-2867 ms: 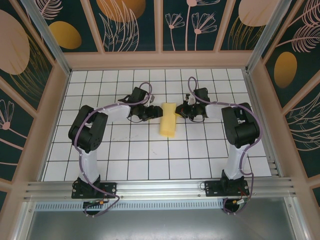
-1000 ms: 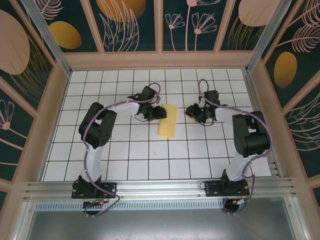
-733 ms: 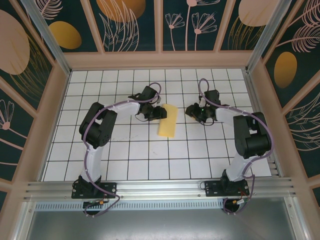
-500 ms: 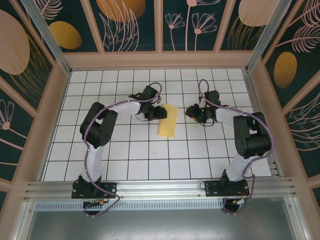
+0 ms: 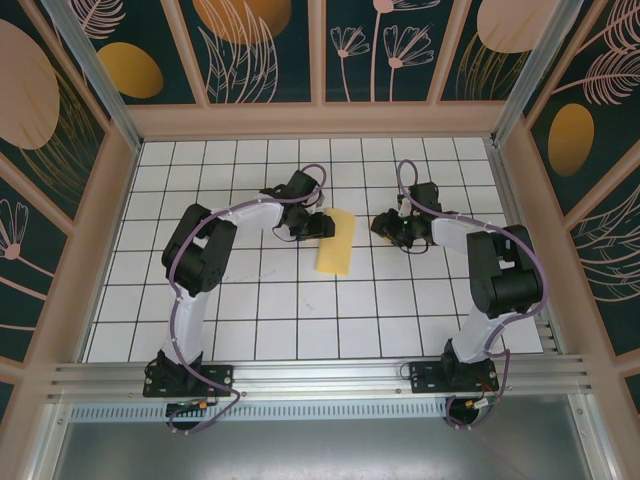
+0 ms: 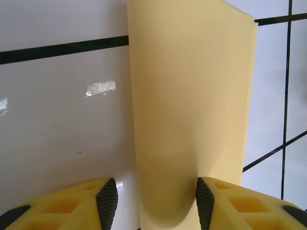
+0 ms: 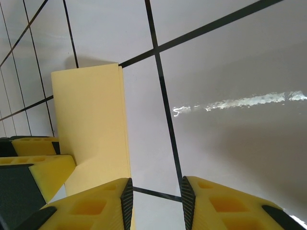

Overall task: Fold a paper plane with a square sheet of paper (fold left side to right side)
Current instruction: First fold in half a square sheet of paper at the center of the table.

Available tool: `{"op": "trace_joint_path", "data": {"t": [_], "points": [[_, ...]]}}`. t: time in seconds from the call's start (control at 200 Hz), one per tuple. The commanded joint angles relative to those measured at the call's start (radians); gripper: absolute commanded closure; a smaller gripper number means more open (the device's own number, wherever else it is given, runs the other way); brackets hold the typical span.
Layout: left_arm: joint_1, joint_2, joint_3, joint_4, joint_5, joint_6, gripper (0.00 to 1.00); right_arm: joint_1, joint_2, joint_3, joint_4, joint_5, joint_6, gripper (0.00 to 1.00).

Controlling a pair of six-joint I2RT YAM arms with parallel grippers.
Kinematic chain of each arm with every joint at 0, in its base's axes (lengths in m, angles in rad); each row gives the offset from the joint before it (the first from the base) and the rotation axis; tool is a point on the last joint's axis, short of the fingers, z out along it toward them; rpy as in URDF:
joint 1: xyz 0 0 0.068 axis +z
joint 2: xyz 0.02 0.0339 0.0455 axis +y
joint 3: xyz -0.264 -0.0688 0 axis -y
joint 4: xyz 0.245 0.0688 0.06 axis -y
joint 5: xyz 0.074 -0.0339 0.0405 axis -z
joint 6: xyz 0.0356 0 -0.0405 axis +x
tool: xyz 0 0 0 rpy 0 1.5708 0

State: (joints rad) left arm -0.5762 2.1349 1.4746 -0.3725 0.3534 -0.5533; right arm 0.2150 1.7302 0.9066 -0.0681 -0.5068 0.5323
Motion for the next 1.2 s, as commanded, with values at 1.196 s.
{"op": "trace_joint_path", "data": {"t": [1.196], "points": [[-0.039,0.103,0.037,-0.05,-0.059,0.055,0.48,0.014,-0.038,-0.021,0.008,-0.028,0.007,0.64]]}}
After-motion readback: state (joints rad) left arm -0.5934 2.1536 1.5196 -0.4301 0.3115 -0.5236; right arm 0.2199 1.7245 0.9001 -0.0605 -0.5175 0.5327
